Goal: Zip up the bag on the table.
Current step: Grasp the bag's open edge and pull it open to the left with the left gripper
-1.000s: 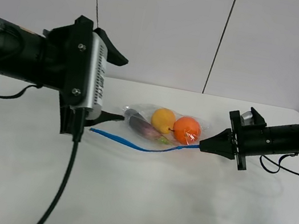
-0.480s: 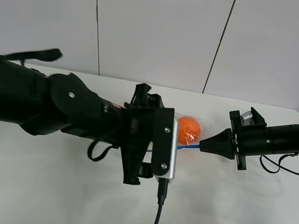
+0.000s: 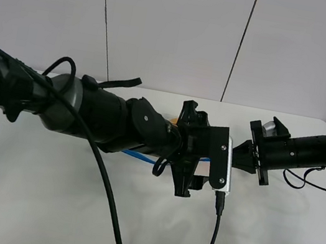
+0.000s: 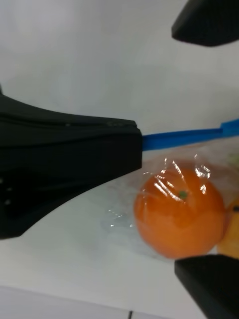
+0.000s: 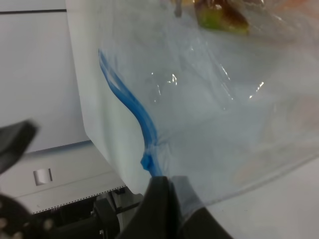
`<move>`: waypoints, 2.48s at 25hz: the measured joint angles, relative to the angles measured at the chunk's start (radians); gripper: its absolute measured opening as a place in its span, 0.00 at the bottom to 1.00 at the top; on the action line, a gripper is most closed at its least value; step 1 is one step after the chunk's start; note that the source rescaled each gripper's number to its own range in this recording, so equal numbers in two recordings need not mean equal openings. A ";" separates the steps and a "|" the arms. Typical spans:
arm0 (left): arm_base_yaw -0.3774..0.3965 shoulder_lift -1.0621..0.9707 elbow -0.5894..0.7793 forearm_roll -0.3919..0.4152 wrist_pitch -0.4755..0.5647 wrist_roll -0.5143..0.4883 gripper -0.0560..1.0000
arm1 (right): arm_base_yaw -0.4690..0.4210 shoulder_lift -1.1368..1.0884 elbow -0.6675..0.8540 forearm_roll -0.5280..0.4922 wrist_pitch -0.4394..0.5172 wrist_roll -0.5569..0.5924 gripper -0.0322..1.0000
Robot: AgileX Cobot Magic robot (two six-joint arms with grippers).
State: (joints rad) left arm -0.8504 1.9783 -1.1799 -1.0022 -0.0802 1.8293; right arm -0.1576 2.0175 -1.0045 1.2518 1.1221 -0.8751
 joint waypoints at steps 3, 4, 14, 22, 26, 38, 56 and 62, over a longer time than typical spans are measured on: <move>0.000 0.034 -0.002 0.000 -0.003 -0.038 0.84 | 0.000 0.000 0.000 0.000 0.000 0.000 0.03; 0.000 0.042 -0.002 0.000 -0.006 -0.054 0.80 | 0.000 0.000 0.000 0.000 0.000 0.000 0.03; 0.000 0.055 -0.002 -0.002 -0.065 -0.138 0.40 | 0.000 0.000 0.000 -0.003 0.000 0.000 0.03; 0.001 0.055 -0.002 -0.002 -0.092 -0.139 0.33 | 0.000 0.000 0.000 -0.002 0.000 0.000 0.03; 0.012 0.055 -0.002 -0.002 -0.080 -0.141 0.33 | 0.000 0.000 0.000 0.000 0.000 0.000 0.03; 0.030 0.072 -0.002 -0.004 -0.063 -0.142 0.57 | 0.000 0.000 0.000 -0.003 0.000 0.000 0.03; 0.030 0.081 -0.007 -0.002 -0.038 -0.142 0.34 | 0.000 0.000 0.000 -0.004 -0.001 0.000 0.03; 0.030 0.080 -0.007 -0.002 -0.030 -0.142 0.25 | 0.000 0.000 0.000 -0.005 -0.002 0.000 0.03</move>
State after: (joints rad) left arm -0.8204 2.0581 -1.1865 -1.0041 -0.1104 1.6870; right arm -0.1576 2.0175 -1.0045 1.2468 1.1201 -0.8751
